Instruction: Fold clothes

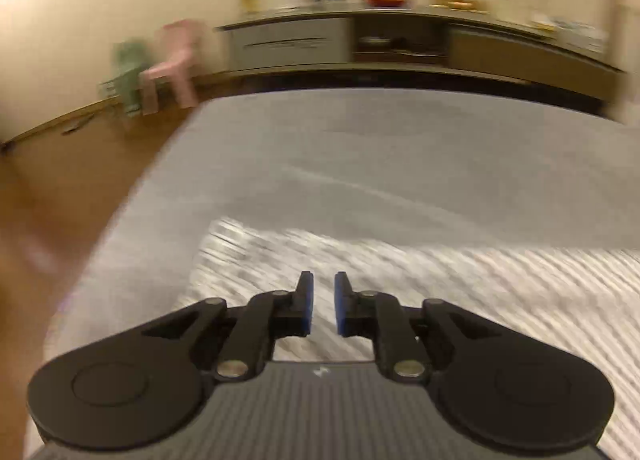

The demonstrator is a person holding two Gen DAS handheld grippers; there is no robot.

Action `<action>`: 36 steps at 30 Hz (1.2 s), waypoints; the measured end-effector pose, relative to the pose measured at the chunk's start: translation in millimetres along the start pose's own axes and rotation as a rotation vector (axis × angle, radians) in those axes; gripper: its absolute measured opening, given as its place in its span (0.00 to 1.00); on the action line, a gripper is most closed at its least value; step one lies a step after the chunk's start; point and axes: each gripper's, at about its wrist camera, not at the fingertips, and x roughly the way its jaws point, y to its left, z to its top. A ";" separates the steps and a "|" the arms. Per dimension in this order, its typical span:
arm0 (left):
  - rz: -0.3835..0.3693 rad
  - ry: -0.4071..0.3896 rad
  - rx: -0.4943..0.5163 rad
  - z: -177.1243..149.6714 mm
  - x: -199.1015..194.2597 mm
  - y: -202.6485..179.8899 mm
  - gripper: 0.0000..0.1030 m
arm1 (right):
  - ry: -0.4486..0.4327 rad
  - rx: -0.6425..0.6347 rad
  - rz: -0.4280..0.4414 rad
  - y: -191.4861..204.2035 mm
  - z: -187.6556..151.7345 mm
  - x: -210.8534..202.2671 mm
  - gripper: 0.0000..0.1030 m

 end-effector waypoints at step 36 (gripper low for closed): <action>0.261 -0.035 -0.089 0.3 17.3 63.9 0.10 | 0.156 -0.194 0.302 144.7 -27.1 -27.4 0.56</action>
